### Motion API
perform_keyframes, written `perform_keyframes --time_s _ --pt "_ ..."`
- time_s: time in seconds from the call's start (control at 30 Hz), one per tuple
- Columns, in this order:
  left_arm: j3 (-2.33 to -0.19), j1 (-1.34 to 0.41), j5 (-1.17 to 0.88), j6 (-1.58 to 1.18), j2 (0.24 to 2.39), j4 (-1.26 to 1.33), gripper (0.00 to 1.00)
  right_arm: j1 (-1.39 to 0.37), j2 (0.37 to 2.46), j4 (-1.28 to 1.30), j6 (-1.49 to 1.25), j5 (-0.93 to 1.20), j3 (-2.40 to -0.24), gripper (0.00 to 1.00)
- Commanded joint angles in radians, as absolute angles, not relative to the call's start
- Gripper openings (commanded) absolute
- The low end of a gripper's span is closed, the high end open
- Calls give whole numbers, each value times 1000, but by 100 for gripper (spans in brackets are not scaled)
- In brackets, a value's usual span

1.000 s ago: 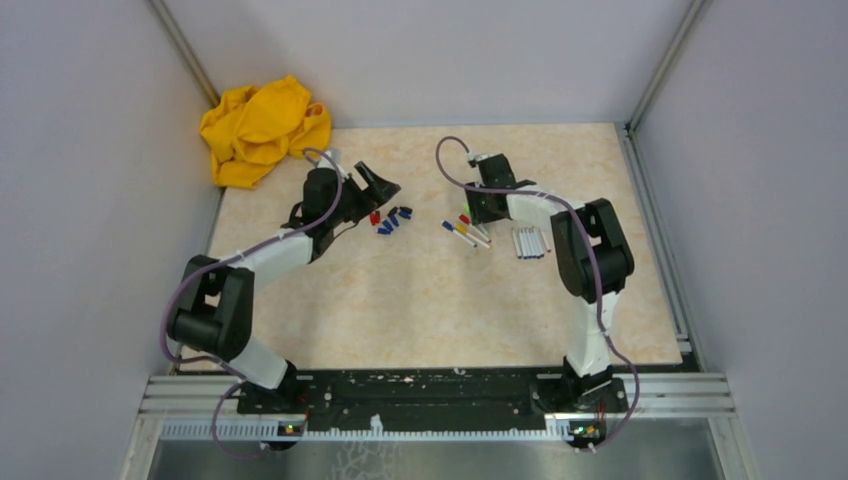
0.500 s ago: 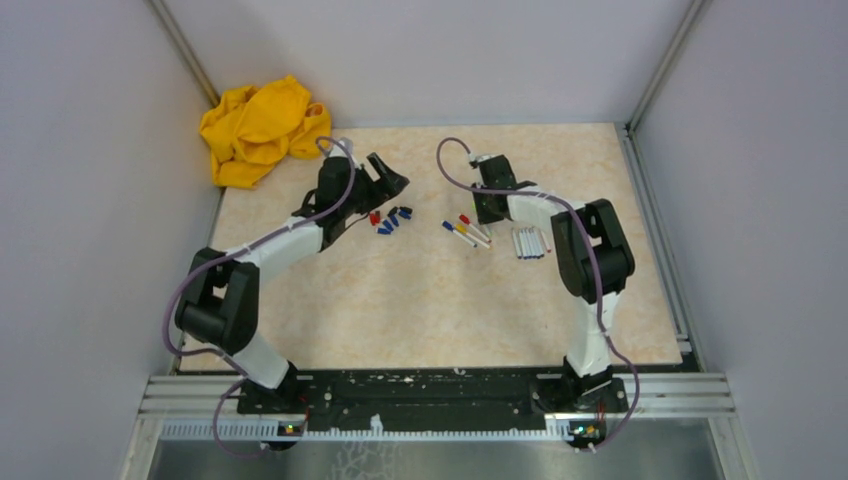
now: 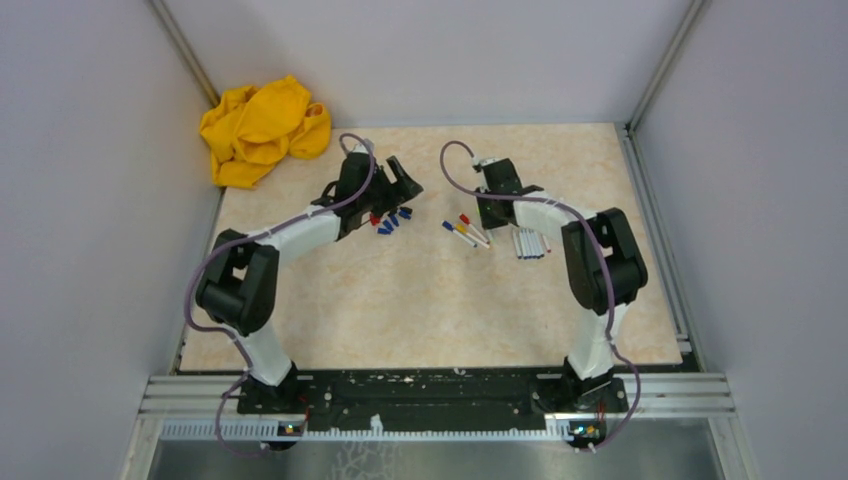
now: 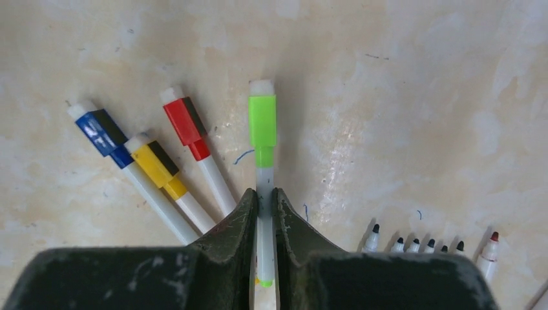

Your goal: Open the pen caps

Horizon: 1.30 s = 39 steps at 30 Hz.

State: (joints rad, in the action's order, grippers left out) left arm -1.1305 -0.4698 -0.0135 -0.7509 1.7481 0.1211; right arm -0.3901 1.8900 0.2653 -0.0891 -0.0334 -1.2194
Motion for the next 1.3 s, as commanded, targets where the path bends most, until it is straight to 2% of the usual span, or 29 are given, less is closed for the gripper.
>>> perform_keyframes --time_s 0.0,0.5,0.8,1.03,1.27 --pt "-1194 -489 -83 -744 1779 105 87 -409 1760 261 -87 -31 -1235 0" --pt "-1278 -524 -294 -873 1884 194 81 -462 1681 235 -155 113 -1223 0" --pt "-1256 -532 -364 -957 1924 298 70 -466 1644 176 -203 207 -1198 0" --pt "-1250 -535 -385 -984 1942 332 67 -466 1633 141 -224 256 -1187 0" --pt "-1240 -536 -388 -999 1950 362 60 -466 1626 115 -247 298 -1175 0"
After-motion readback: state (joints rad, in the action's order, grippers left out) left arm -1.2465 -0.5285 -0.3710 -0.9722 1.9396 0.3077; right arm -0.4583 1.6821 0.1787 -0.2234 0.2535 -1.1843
